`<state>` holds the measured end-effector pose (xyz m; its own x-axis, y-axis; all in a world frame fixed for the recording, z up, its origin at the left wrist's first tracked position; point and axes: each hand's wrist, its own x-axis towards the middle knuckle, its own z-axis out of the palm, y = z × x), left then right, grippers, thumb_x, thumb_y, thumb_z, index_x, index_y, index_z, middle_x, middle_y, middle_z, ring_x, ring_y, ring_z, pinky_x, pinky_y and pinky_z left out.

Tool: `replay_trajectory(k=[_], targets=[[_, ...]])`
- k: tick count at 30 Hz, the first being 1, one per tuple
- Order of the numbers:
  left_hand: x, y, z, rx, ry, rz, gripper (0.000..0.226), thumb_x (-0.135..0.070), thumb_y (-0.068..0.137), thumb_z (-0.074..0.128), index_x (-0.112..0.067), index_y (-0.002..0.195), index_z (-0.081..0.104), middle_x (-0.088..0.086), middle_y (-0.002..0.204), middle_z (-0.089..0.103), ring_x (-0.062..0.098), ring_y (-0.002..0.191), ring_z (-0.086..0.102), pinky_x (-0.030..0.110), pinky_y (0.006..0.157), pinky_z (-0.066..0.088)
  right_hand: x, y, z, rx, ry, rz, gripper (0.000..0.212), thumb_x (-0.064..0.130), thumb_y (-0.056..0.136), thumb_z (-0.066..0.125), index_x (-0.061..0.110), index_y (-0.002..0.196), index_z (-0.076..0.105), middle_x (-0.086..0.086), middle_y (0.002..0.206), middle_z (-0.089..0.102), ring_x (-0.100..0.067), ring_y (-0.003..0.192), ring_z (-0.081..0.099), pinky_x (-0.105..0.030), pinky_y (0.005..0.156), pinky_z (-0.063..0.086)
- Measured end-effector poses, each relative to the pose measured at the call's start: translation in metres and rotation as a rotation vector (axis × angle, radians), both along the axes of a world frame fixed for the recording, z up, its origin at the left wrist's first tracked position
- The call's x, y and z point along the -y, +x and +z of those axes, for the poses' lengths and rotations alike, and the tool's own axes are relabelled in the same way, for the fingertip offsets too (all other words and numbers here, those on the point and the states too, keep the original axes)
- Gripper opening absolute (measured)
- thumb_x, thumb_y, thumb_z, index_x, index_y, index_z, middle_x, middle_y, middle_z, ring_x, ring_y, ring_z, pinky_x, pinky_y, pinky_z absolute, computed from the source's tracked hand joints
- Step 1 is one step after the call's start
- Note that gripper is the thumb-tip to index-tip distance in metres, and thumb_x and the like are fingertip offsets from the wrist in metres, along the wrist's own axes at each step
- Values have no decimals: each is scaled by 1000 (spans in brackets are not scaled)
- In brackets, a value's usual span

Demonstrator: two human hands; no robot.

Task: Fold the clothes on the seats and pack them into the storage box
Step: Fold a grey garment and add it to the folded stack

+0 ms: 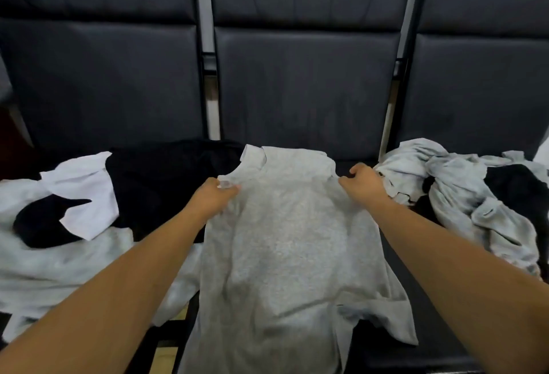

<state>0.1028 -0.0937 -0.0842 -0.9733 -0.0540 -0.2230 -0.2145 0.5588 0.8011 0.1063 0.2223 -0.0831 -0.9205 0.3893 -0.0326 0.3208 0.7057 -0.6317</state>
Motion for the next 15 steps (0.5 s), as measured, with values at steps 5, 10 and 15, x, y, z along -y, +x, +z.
replay_trajectory(k=[5, 10, 15], targets=[[-7, -15, -33, -63, 26, 77, 48, -43, 91, 66, -9, 123, 55, -1, 112, 59, 20, 103, 59, 28, 81, 44, -13, -16, -41, 76, -108, -174, 35, 27, 94, 60, -6, 102, 65, -14, 87, 59, -29, 84, 57, -31, 68, 40], [-9, -21, -40, -60, 70, 155, 53, -37, 89, 71, -6, 130, 55, 3, 120, 58, 21, 112, 55, 29, 87, 41, -17, -28, -44, 148, -120, -193, 24, 18, 89, 67, 1, 77, 54, -13, 83, 55, -31, 89, 58, -34, 72, 45], [1, -24, -43, -54, -67, 153, 49, -33, 93, 65, -8, 134, 54, 8, 126, 60, 29, 113, 58, 34, 88, 45, -21, -19, -46, 183, 14, -111, 54, 31, 89, 65, 13, 137, 48, -18, 133, 53, -36, 129, 48, -40, 98, 47]])
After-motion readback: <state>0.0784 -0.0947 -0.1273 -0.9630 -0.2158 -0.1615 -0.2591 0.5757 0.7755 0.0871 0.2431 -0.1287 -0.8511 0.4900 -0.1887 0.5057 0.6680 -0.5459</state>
